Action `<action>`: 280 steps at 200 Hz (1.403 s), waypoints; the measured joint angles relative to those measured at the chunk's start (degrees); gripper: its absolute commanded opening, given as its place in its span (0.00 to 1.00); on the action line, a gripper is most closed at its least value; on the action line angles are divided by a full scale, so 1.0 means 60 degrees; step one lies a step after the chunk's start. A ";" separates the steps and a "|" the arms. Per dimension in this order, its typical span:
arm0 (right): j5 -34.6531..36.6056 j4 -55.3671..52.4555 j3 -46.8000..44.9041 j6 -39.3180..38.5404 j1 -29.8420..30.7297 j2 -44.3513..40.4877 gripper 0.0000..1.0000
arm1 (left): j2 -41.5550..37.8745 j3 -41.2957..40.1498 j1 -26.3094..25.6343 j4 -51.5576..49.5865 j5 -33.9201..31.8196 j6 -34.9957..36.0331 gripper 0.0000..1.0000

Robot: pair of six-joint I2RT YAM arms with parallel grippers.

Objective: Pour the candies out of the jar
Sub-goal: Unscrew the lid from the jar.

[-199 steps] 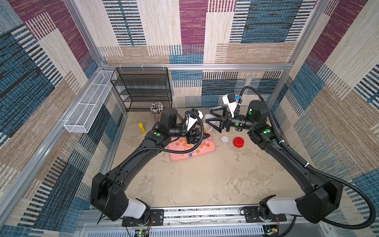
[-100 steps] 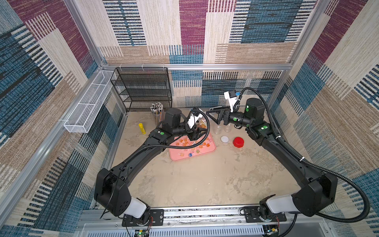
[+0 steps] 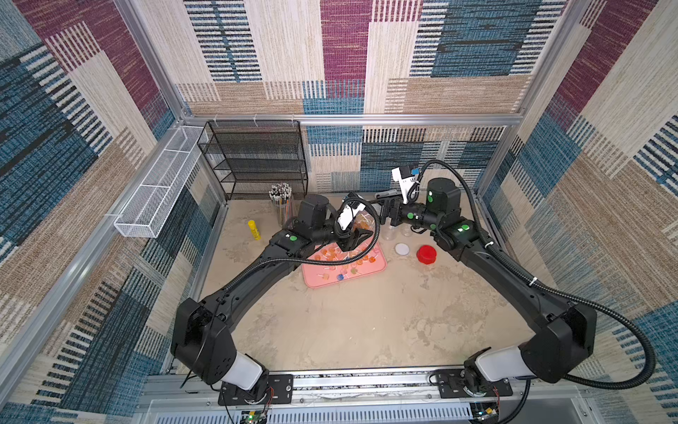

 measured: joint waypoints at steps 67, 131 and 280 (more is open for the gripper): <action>-0.0036 0.0025 0.0022 -0.0058 0.0033 0.0007 0.55 | 0.0000 0.0004 -0.0029 -0.0036 -0.0193 0.0000 0.00; -0.1086 -0.0098 -0.0007 -0.0841 -0.0175 -0.0288 0.43 | -0.0025 0.0098 0.0350 -0.0117 0.1574 0.0069 0.00; -0.4189 0.0262 -0.0280 -0.2011 -0.0940 -0.0936 0.41 | 0.0244 0.0648 0.0612 -0.0652 0.5067 0.0321 0.00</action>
